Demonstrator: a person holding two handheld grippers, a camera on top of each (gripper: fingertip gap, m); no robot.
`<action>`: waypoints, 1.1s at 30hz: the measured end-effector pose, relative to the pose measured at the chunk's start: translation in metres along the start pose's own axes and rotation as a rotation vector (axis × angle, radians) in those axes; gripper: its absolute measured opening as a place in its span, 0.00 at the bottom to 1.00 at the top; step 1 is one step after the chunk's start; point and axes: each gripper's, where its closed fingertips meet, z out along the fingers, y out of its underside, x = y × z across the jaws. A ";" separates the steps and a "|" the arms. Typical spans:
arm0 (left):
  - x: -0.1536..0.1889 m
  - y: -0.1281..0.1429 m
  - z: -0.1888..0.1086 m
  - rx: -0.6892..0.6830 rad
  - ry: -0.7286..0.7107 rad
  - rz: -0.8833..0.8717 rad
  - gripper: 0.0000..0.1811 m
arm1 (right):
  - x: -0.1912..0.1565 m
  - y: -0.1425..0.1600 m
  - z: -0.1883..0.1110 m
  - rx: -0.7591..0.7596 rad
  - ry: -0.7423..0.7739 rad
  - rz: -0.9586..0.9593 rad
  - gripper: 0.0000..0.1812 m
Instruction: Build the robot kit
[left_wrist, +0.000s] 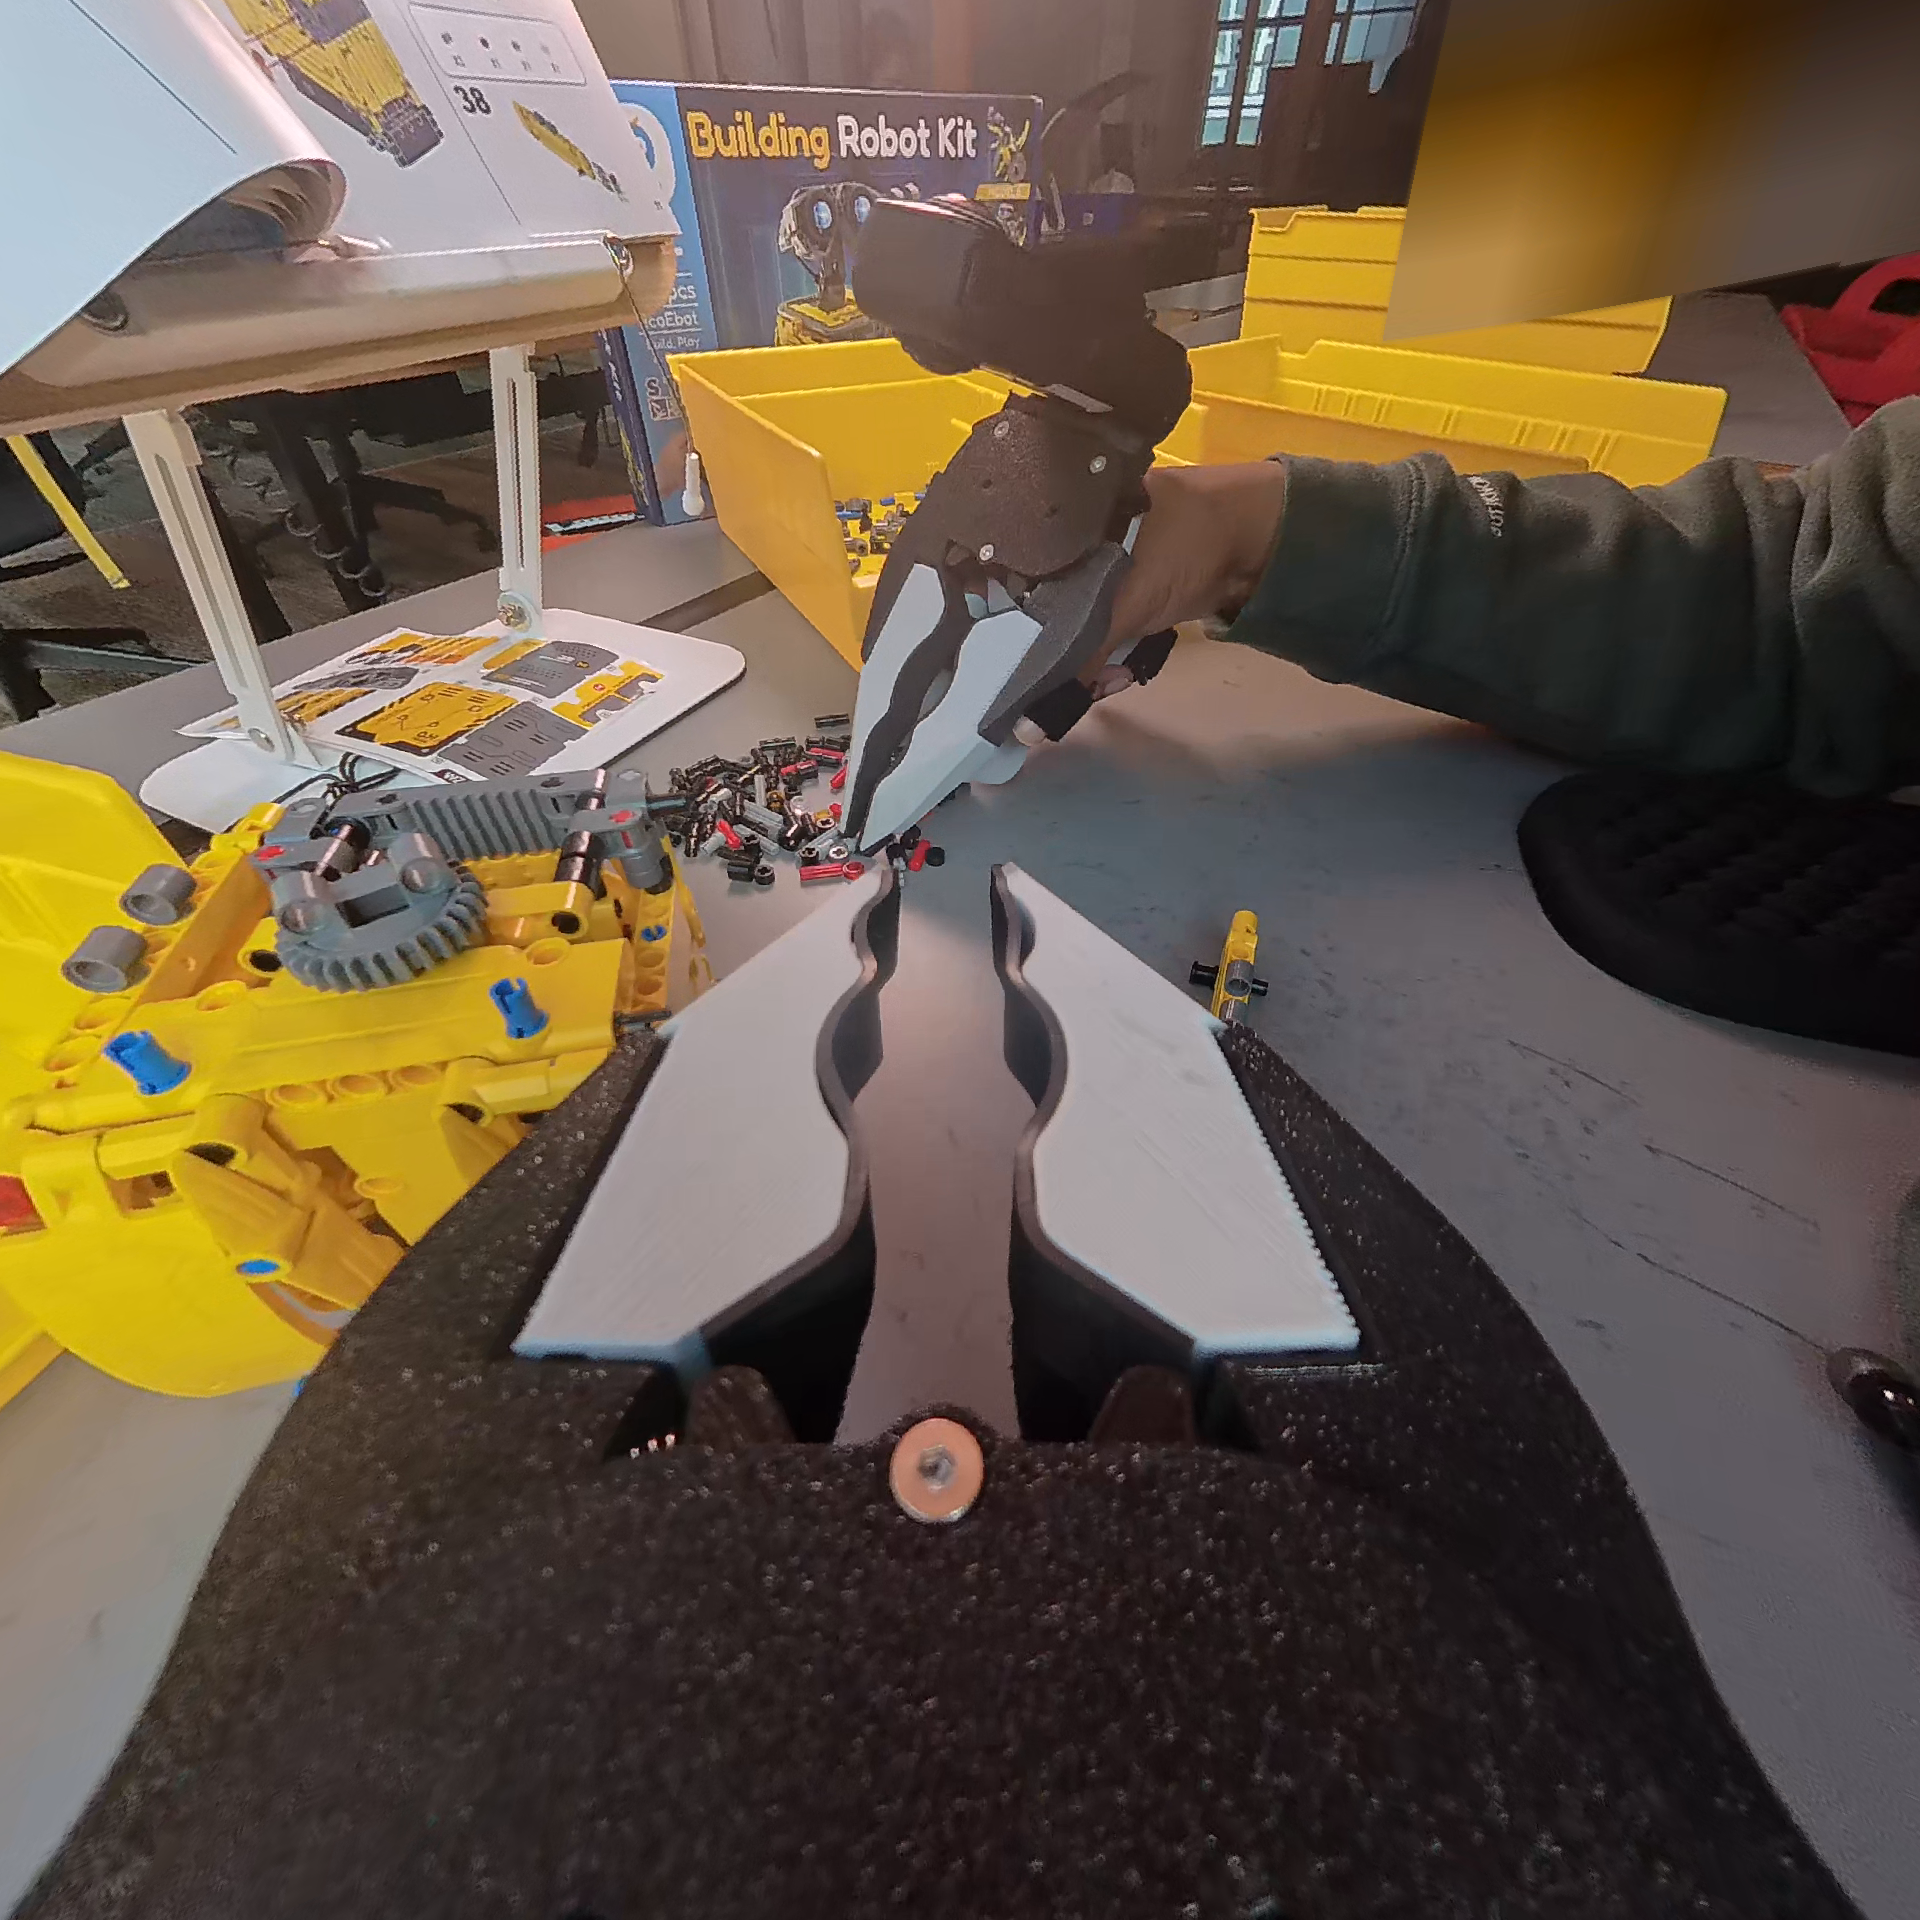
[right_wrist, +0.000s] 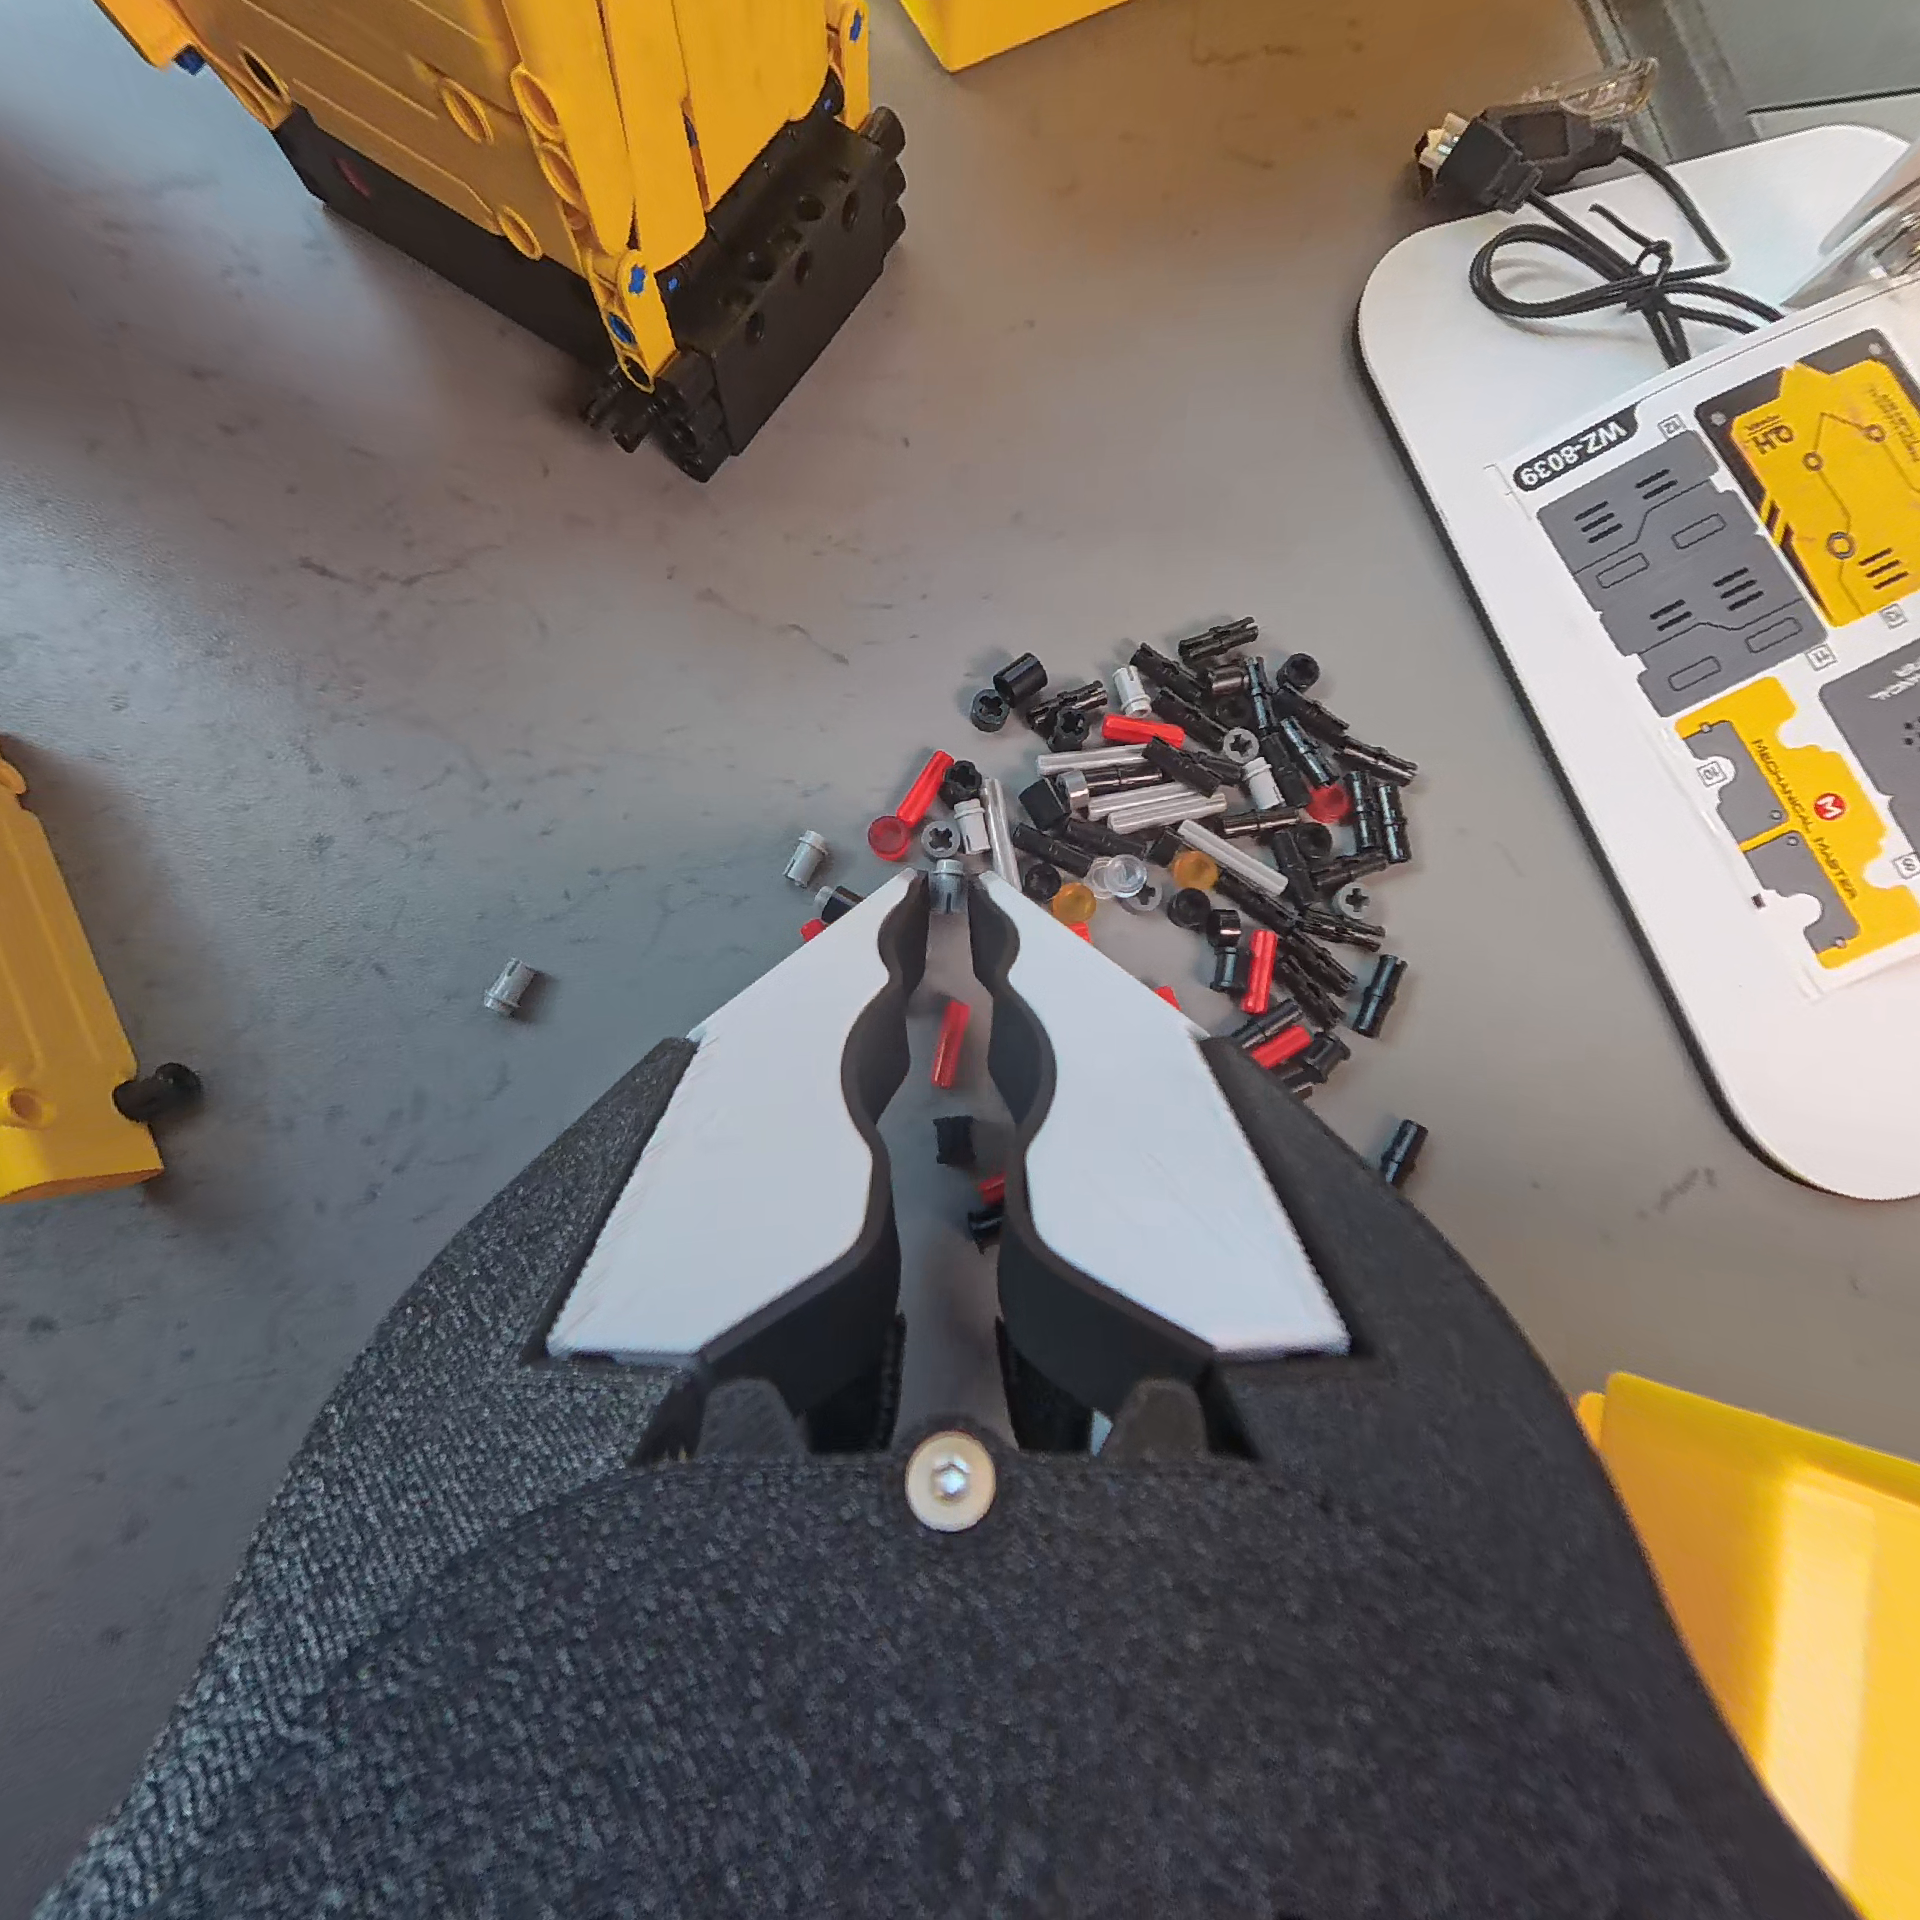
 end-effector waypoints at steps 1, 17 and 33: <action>0.000 0.000 0.000 -0.001 0.000 0.001 0.09 | -0.001 0.000 0.000 -0.002 -0.008 0.006 0.03; 0.000 0.002 0.001 -0.010 -0.002 0.005 0.09 | -0.032 -0.014 0.003 0.024 -0.086 -0.100 0.02; 0.001 0.003 0.001 -0.015 0.004 0.004 0.09 | -0.084 0.000 -0.009 0.012 -0.309 -0.206 0.02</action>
